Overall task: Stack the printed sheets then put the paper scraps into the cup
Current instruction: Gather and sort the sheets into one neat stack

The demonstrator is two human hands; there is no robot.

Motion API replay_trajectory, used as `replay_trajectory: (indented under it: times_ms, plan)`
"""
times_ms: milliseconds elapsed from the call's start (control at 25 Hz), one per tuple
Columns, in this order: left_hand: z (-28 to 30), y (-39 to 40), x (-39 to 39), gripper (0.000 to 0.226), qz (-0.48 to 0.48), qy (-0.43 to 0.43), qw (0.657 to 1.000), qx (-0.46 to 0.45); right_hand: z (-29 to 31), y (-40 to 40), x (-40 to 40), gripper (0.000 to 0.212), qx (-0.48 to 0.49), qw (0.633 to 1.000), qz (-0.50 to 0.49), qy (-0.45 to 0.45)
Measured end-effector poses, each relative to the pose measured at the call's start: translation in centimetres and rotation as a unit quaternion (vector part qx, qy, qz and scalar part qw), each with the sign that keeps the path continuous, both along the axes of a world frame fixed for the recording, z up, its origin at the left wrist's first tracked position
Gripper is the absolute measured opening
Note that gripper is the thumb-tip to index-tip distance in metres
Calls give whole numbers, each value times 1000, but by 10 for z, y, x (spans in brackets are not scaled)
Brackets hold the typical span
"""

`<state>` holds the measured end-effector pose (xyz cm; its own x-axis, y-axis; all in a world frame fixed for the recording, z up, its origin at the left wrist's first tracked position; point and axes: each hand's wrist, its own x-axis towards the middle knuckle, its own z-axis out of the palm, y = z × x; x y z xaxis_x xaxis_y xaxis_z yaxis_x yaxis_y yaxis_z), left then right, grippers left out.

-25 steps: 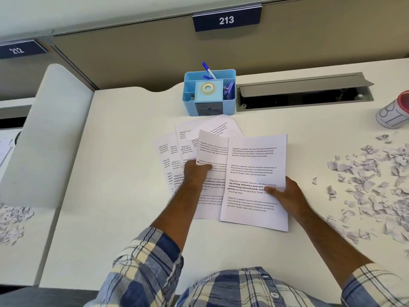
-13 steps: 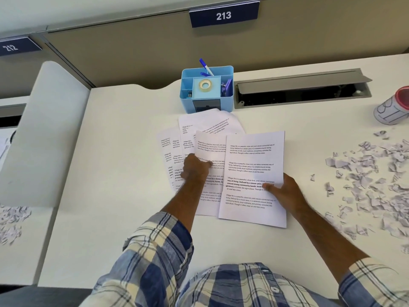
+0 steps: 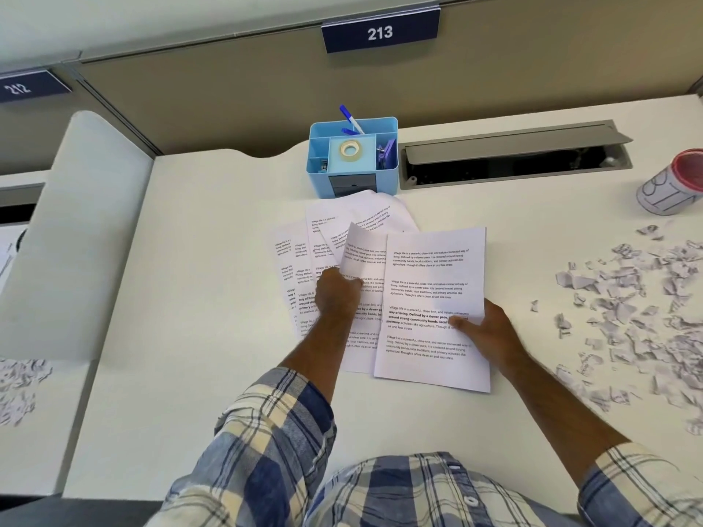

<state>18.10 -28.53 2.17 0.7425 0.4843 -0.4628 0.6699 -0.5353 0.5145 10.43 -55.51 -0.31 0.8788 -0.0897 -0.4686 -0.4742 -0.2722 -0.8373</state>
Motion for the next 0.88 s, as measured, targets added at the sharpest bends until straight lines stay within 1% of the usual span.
replay_trajectory:
  times_ms: [200, 320, 480, 600, 680, 720, 840, 880]
  plan:
    - [1, 1, 4, 42, -3, -8, 1000, -15, -1, 0, 0, 39, -1, 1000, -3, 0]
    - [2, 2, 9, 42, 3, -16, 999, -45, 1, 0, -1, 38, 5, 1000, -11, -4]
    - [0, 8, 13, 44, 43, -19, 990, -133, 2, -1, -4, 38, 19, 1000, -18, -7]
    - [2, 8, 14, 38, 75, -11, 973, -217, 2, -1, -4, 38, 28, 999, -21, -6]
    - [8, 5, 14, 36, 88, -6, 963, -254, 2, 0, -4, 38, 30, 999, -18, -9]
    - [7, 3, 14, 40, 91, -8, 963, -253, 2, -1, -4, 39, 31, 999, -16, -10]
    - [9, 5, 13, 63, 88, -18, 973, -214, 3, -4, -6, 40, 53, 998, -13, -6]
    - [7, 8, 12, 65, 88, -24, 974, -207, 4, -7, -8, 42, 63, 998, -14, -4]
